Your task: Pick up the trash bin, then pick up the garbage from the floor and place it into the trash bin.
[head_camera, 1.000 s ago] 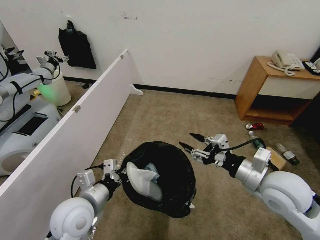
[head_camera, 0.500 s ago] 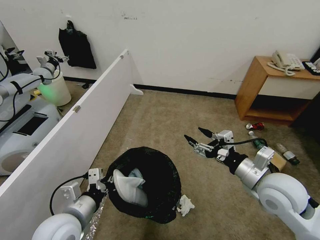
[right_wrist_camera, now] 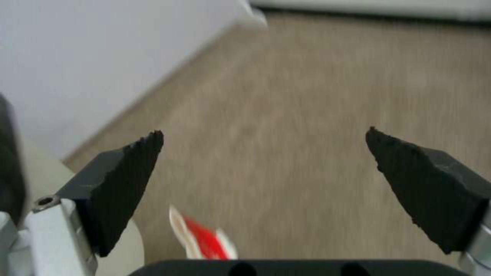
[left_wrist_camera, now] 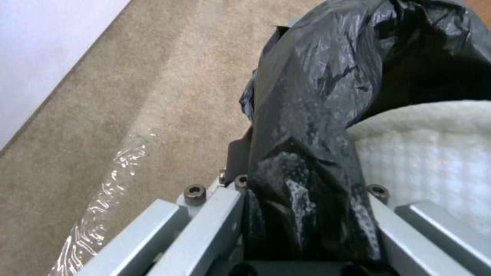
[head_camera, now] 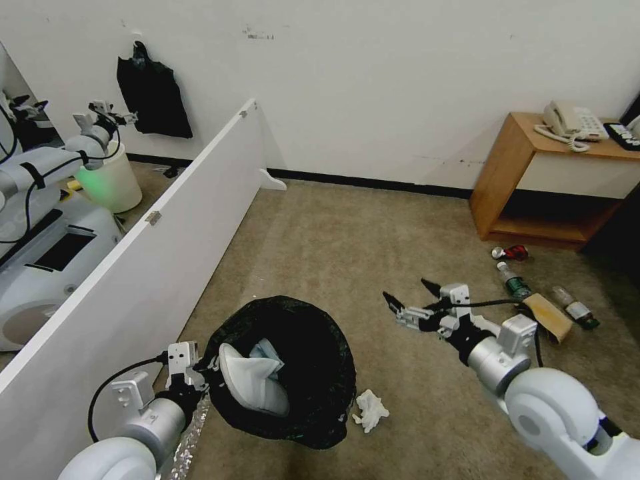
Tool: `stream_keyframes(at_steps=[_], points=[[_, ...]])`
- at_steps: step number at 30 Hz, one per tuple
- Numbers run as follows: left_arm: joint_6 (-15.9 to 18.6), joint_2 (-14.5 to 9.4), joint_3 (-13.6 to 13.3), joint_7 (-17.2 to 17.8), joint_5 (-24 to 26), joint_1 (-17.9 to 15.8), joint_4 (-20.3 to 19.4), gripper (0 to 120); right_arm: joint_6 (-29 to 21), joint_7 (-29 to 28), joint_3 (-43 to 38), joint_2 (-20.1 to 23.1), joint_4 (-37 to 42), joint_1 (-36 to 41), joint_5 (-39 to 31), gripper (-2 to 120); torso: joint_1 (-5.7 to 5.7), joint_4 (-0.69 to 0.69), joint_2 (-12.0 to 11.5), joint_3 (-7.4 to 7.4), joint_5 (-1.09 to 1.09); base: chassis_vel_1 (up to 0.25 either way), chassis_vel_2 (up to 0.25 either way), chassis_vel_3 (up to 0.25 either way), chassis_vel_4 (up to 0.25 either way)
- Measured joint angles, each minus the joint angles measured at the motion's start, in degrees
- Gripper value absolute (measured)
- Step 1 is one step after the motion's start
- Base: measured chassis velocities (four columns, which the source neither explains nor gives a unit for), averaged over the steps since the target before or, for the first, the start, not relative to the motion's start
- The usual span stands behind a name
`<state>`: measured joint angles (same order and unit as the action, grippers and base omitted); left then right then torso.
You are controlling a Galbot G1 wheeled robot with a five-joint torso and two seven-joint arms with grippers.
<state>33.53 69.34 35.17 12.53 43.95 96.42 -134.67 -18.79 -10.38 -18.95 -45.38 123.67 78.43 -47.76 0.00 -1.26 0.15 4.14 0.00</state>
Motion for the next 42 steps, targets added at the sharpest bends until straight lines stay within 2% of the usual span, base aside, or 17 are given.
stream_keyframes(at_steps=[3, 8, 11, 14, 16, 19, 34, 42], points=[[-0.35, 0.07, 0.72, 0.79, 0.27, -0.36, 0.09, 4, -5.32, -6.05, 4.25, -1.39, -1.54, -2.42, -5.46, 100, 0.00, 0.00, 0.00, 0.00, 0.00, 0.000, 0.000, 0.000, 0.000], [-0.57, 0.25, 1.29, 1.23, 0.45, -0.46, 0.37, 4, -7.66, -9.11, 7.47, -2.39, -3.19, -4.30, -7.52, 100, 0.00, 0.01, 0.00, 0.00, 0.00, 0.000, 0.000, 0.000, 0.000], [-0.76, 0.48, 1.34, 1.64, 0.59, -0.87, 0.89, 4, -10.36, -13.58, 10.58, -3.50, -4.71, -5.91, -10.70, 100, 0.00, 0.01, 0.00, 0.00, 0.00, 0.000, 0.000, 0.000, 0.000], [-0.77, 0.49, 1.15, 1.70, 0.68, -1.22, 1.16, 4, -11.02, -14.76, 11.33, -3.80, -5.28, -6.05, -11.20, 100, 0.00, 0.01, 0.00, 0.00, -0.01, 0.000, 0.000, 0.000, 0.000], [-0.78, 0.52, 0.64, 1.69, 0.91, -1.92, 1.73, 4, -13.48, -19.09, 12.99, -4.80, -6.31, -6.58, -14.65, 100, 0.00, -0.01, 0.00, 0.00, -0.01, 0.000, 0.000, 0.000, 0.000], [-0.78, 0.60, 0.59, 1.66, 1.08, -2.25, 1.94, 4, -14.97, -21.78, 13.90, -5.64, -7.40, -7.29, -17.47, 100, 0.00, 0.00, 0.00, 0.00, 0.00, 0.000, 0.000, 0.000, 0.000], [-0.94, 0.21, 0.81, 1.65, 1.94, -3.33, 2.95, 4, -16.76, -27.24, 17.73, -8.33, -13.09, -11.47, -22.03, 100, 0.00, 0.00, 0.00, 0.00, -0.01, 0.000, 0.000, 0.000, 0.000], [-1.14, -0.41, 0.88, 1.65, 3.34, -4.19, 3.52, 4, -18.26, -31.97, 22.21, -10.68, -17.53, -15.17, -24.91, 100, 0.00, 0.00, 0.00, 0.00, -0.01, 0.000, 0.000, 0.000, 0.000]])
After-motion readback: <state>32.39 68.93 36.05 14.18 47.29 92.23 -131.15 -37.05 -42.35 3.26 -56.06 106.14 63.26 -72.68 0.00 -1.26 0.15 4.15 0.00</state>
